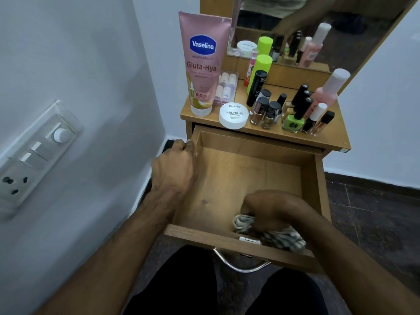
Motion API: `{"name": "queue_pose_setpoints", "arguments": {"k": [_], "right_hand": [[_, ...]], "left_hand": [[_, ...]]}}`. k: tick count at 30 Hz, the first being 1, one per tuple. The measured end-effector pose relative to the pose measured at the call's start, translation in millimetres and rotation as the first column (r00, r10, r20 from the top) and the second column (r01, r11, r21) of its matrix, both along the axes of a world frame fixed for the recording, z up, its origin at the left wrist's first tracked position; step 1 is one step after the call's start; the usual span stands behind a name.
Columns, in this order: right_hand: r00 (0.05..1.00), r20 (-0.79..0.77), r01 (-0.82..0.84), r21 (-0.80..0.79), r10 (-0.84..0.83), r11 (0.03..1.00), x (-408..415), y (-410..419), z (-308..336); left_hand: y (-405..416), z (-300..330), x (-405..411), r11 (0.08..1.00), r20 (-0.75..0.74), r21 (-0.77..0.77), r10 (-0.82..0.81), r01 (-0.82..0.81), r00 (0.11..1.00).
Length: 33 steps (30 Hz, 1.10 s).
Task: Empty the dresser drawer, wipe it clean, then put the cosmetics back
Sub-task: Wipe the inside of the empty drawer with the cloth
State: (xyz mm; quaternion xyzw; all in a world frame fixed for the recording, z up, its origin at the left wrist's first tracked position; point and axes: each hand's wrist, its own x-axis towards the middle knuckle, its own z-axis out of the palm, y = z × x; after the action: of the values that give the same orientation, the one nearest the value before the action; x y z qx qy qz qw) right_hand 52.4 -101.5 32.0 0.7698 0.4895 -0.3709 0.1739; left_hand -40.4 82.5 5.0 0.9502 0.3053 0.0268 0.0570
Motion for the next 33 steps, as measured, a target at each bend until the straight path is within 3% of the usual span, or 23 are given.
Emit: {"name": "queue_pose_setpoints", "arguments": {"k": [3,5,7,9,11,13,15,17,22,24,27,33], "right_hand": [[0.976,-0.181,0.150,0.150,-0.122,0.977,-6,12,-7],[0.840,-0.446,0.436,0.220,-0.308,0.873,-20,22,-16],[0.688,-0.583,0.647,0.226,-0.431,0.728,-25,25,-22],[0.674,-0.505,0.727,0.324,-0.539,0.606,-10,16,-17],[0.713,-0.185,0.661,0.499,-0.676,0.560,14,-1,-3],[0.690,0.224,0.512,0.521,-0.689,0.682,36,-18,4],[0.660,0.414,0.452,0.447,-0.627,0.772,47,-25,-4],[0.648,0.390,0.514,0.409,-0.654,0.754,46,-19,-16],[0.708,0.171,0.536,0.502,-0.685,0.679,34,1,-16],[0.659,0.219,0.537,0.532,-0.719,0.655,39,-9,-12],[0.630,0.359,0.527,0.453,-0.688,0.719,44,-21,-13],[0.769,0.169,0.457,0.530,-0.617,0.714,27,30,-23]], "left_hand": [[0,0,0,1.000,0.004,0.012,0.008,-0.008,1.000],[1,-1,-1,1.000,0.031,0.012,0.014,-0.014,0.999],[2,-4,-1,1.000,0.043,-0.001,0.012,-0.012,0.999],[2,-6,-1,1.000,0.030,-0.017,0.009,-0.008,1.000],[3,-7,0,0.999,0.006,-0.041,0.019,-0.019,1.000],[3,-7,-1,0.999,0.012,-0.047,0.021,-0.020,1.000],[2,-6,-1,1.000,0.008,-0.026,0.015,-0.015,1.000],[0,-6,-2,1.000,-0.025,-0.011,0.011,-0.011,1.000],[1,-5,-2,1.000,-0.020,-0.009,0.018,-0.018,1.000],[2,-7,-2,1.000,-0.024,0.004,0.015,-0.015,1.000],[2,-8,-1,1.000,-0.026,0.008,0.009,-0.009,1.000],[3,-6,-2,1.000,-0.038,0.007,0.000,0.001,0.999]]}}
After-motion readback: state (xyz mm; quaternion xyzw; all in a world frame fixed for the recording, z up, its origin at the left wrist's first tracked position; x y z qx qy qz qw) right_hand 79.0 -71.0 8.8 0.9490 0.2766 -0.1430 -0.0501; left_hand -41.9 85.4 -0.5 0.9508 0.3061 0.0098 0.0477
